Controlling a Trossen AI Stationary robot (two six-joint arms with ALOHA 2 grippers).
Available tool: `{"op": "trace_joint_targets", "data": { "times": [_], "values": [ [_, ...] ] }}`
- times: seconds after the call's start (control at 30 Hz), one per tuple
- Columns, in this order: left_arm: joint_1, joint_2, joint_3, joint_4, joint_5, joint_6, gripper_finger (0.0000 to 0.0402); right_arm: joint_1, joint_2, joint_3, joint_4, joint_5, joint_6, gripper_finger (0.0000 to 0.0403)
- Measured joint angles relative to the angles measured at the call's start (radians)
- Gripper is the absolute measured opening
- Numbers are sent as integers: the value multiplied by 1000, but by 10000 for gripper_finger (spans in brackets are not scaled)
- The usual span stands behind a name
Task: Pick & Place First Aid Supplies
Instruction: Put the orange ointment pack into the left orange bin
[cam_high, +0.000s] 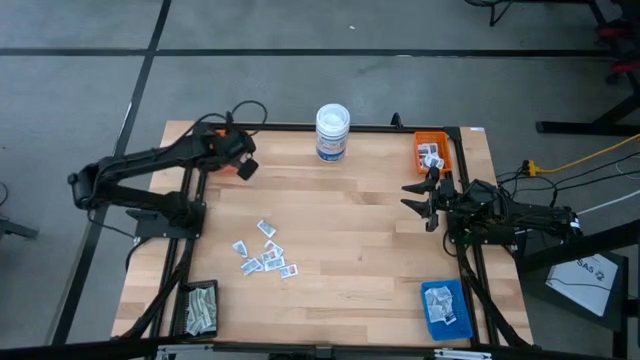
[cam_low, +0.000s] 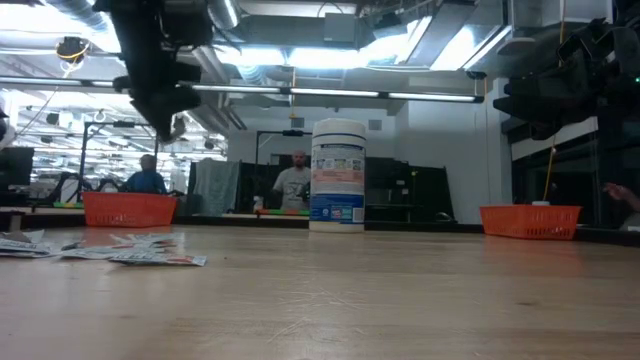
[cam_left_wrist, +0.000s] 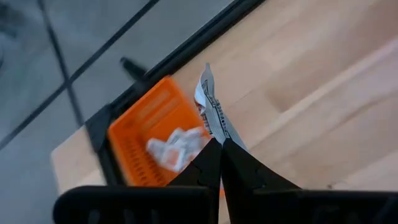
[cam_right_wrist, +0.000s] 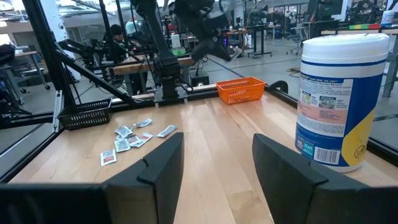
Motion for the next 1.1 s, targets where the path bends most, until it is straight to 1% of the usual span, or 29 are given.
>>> {"op": "trace_joint_targets", "data": {
  "times": [0.2,0.37,0.57,0.73,0.97,1.03,1.1],
  "values": [
    [113,16,0,-63,33,-17,1,0,0,0,0,0,0,191],
    [195,52,0,-95,35,-18,2,0,0,0,0,0,0,191],
    [247,102,0,-106,10,1,8,0,0,0,0,0,0,191],
    [262,129,0,-139,-16,18,36,0,0,0,0,0,0,191],
    [261,134,0,-142,-17,19,94,0,0,0,0,0,0,191],
    [261,134,0,-141,-10,27,108,0,0,0,0,0,0,191],
    [258,134,0,-141,27,62,116,0,0,0,0,0,0,191]
  ]
}}
